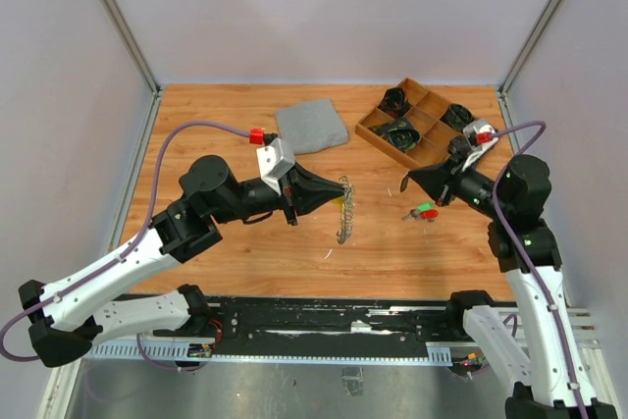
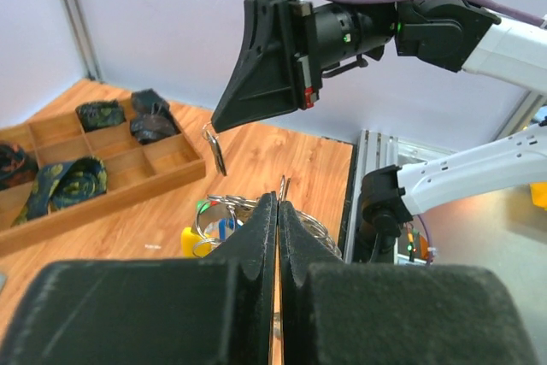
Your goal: Put the keys on the keyring
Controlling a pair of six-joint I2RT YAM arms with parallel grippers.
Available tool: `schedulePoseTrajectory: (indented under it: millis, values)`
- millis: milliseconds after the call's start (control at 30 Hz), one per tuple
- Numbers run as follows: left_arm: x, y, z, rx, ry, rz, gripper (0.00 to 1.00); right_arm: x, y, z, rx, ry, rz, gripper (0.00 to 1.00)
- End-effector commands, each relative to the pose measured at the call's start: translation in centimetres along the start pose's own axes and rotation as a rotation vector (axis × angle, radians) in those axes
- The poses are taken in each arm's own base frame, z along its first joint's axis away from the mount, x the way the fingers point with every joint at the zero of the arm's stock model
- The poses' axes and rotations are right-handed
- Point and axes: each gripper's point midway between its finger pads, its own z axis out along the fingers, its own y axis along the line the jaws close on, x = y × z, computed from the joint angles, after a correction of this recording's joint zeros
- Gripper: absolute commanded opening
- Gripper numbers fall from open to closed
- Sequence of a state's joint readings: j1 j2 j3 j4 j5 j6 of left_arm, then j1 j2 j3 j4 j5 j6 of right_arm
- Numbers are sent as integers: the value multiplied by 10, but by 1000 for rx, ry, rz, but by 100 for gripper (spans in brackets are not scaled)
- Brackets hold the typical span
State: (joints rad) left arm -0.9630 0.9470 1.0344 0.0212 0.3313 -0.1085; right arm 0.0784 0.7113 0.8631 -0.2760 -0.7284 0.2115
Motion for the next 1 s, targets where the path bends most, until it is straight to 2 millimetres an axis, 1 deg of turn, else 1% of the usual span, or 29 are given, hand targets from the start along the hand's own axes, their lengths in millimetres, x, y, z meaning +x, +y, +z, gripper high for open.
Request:
schedulePoseTrajectory:
  millis: [0, 167, 200, 267, 367, 400, 467, 533, 633, 700, 767, 867, 900, 967]
  values:
    - [-46, -18, -2, 95, -143, 108, 1, -48, 63, -22, -229, -134, -71, 0]
    - [-51, -30, 0, 174, -125, 161, 1, -81, 105, -44, -377, -242, -118, 0]
    - [-51, -34, 0, 202, -112, 170, 1, -85, 113, -48, -408, -256, -114, 0]
    - [-56, -38, -1, 224, -113, 184, 1, -94, 126, -55, -463, -280, -133, 0]
    - [-62, -32, -1, 187, -117, 202, 0, -99, 138, -59, -506, -287, -123, 0]
    - [-64, -29, -1, 164, -119, 207, 1, -99, 139, -59, -506, -288, -116, 0]
    - [-68, -19, 0, 102, -121, 217, 0, -97, 138, -58, -498, -275, -114, 0]
    - [-72, -5, 1, 27, -116, 228, 1, -94, 132, -57, -448, -252, -125, 0]
    - [-77, 13, 1, -70, -107, 258, 1, -88, 111, -50, -318, -212, -123, 0]
    - [-82, 19, -2, -118, -125, 286, 1, -86, 101, -46, -267, -203, -117, 0]
    - [-85, 21, -6, -144, -148, 322, 0, -83, 94, -42, -238, -199, -111, 0]
    - [-95, 23, -15, -183, -196, 370, 0, -78, 88, -38, -215, -159, -110, 0]
    - [-99, 25, -19, -208, -211, 380, 0, -73, 86, -38, -208, -119, -101, 0]
    - [-103, 28, -23, -243, -220, 408, 0, -67, 87, -38, -221, -68, -133, 0]
